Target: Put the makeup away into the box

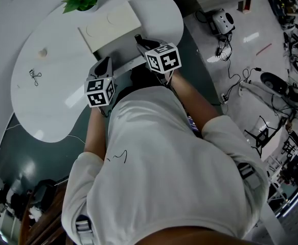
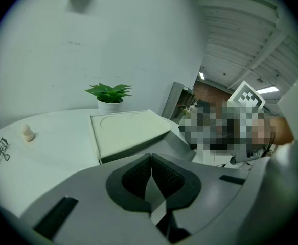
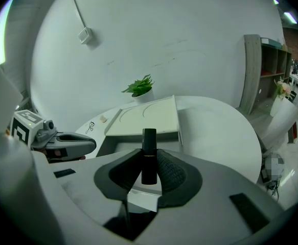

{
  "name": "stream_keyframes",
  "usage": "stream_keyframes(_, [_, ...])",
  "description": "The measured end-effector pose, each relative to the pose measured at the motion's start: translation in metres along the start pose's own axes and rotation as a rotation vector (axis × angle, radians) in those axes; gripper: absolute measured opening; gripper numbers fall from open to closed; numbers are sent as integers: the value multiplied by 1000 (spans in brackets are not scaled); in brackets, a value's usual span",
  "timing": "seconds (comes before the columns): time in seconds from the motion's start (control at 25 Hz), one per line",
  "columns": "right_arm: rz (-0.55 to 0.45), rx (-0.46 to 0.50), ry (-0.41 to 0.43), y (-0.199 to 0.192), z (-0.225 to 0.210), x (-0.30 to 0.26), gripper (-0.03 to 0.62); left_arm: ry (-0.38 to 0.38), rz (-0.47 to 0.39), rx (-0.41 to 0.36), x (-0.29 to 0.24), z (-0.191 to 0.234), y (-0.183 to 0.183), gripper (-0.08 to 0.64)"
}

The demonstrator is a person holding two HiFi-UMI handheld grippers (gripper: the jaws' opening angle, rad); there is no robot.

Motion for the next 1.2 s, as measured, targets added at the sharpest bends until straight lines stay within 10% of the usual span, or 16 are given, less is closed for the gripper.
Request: stream_keyframes(1.2, [177,119,8,-8,-5,-35,101,59,30,55,-15,-3,0,21])
Point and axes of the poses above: the fingertips, and each gripper's own axes: x backward along the fingers, z to its left, y out of its top, the point moved 3 cm from there along x, backward along the fingers, and after that the axes turned 6 degrees about -x, right-handed, at the moved point
